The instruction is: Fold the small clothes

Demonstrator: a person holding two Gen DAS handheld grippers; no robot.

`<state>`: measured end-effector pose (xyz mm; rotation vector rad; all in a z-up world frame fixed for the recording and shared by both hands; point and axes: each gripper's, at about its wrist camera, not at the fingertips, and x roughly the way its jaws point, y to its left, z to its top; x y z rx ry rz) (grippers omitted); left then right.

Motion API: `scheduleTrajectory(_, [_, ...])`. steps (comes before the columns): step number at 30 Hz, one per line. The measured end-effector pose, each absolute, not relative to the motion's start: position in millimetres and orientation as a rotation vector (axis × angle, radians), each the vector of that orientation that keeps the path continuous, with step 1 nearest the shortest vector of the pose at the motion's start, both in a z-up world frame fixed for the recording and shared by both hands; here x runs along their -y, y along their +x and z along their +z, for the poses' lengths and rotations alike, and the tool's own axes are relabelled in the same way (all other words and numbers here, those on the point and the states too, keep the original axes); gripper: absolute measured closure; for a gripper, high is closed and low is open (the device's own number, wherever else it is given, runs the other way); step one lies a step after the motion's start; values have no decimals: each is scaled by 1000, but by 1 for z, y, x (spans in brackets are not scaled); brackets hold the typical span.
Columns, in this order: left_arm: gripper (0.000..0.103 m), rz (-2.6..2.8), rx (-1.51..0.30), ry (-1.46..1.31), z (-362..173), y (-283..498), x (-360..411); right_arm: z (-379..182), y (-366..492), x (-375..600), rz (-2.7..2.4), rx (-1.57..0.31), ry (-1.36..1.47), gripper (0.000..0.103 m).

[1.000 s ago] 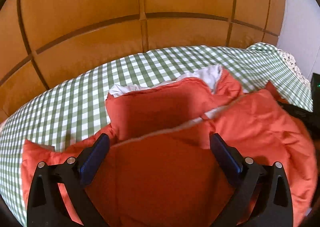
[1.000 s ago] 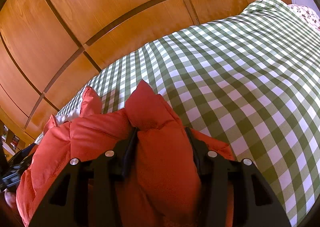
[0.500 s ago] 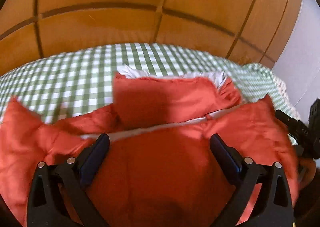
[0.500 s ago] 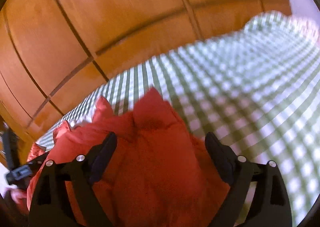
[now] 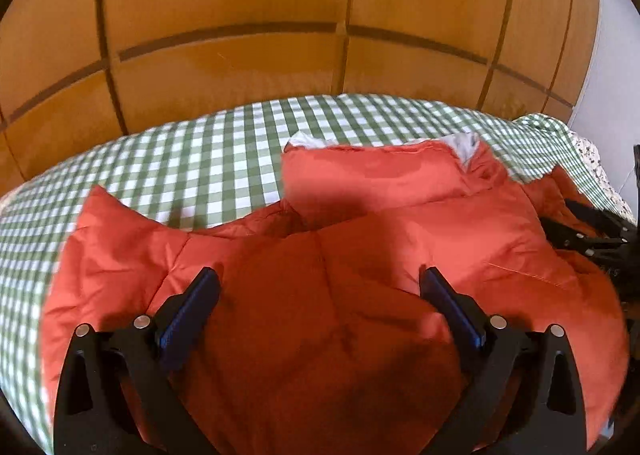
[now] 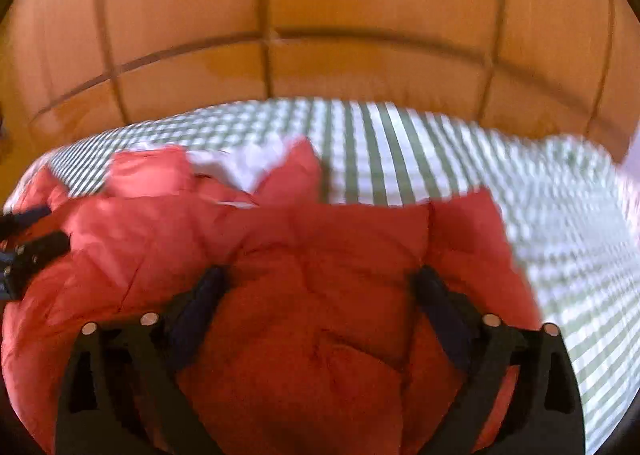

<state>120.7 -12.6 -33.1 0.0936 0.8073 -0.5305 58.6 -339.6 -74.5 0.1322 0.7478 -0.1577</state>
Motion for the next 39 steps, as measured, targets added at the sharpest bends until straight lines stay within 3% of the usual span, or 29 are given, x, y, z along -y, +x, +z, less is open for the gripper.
scheduleTrajectory(10, [3, -591, -814, -62, -39, 126, -3, -86, 59, 340, -186, -692, 134, 5])
scheduleTrajectory(18, [3, -386, -707, -260, -17, 59, -82, -74, 50, 339, -195, -700, 124, 2])
scheduleTrajectory(26, [3, -280, -655, -409, -23, 18, -143, -52, -11, 320, -232, -655, 85, 2])
scheduleTrajectory(33, [3, -251, -720, -508, -45, 0, -166, -56, -60, 295, -201, -591, 23, 2])
scheduleTrajectory(39, [3, -298, -799, -521, -64, -11, -164, -93, -55, 281, -281, -638, -68, 2])
